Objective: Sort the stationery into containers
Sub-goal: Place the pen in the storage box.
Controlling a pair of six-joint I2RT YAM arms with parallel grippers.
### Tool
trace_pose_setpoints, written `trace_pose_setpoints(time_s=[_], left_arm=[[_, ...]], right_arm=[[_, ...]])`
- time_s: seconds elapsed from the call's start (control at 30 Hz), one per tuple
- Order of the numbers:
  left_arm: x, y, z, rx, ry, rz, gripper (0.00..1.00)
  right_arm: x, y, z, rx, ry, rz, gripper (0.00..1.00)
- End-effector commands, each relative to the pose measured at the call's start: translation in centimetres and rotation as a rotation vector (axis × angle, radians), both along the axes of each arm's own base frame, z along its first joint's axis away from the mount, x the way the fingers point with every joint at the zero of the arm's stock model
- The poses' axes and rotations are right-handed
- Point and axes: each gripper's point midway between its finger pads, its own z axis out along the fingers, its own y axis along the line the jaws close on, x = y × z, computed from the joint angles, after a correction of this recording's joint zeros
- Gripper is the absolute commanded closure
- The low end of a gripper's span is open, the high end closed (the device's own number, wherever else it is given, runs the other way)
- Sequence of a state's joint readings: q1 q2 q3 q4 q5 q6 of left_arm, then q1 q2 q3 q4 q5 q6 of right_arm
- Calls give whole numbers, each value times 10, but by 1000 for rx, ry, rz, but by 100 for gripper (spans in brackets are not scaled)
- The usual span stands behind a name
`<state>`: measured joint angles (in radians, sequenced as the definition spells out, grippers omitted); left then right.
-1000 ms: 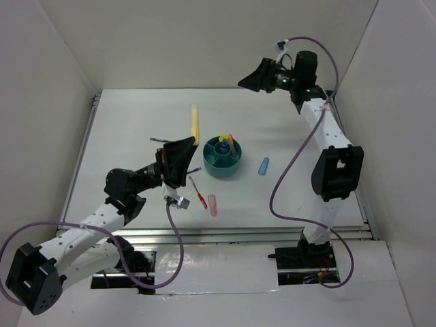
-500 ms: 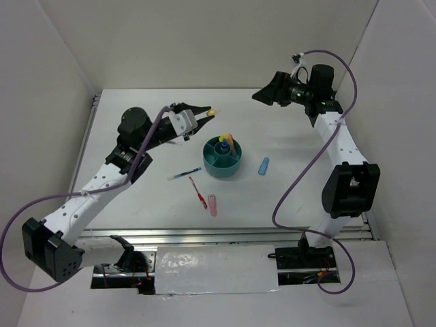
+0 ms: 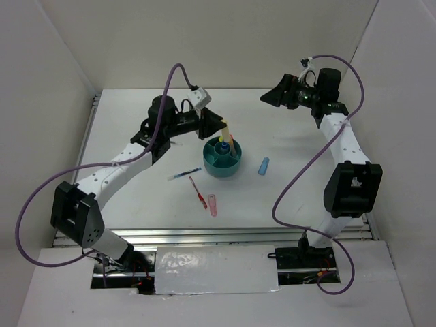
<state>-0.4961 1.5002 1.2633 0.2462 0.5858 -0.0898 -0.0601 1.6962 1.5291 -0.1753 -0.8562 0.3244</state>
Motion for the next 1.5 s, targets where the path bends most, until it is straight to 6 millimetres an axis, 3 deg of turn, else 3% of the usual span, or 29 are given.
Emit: trace_pose_setpoints(time_s=[0.0,0.4,0.77,1.27,1.47], left_arm=[[5,-13,15,-71,1,-15,100],[38,-44,-27,-38,44,9,100],[64,-54,-51,30,46,64,100],[49,-48,-67,101,101,38,99],[50,-48,-69,100,107,45,64]], right_arm=[[-8,-1,20,7,-51,8,0],[1,-8,16,11,-43,6,0],[10,-21,15,23,-36,-9,0],[14,-22,4,28,-22,1,0],[15,-23,1,21,-16,-1,0]])
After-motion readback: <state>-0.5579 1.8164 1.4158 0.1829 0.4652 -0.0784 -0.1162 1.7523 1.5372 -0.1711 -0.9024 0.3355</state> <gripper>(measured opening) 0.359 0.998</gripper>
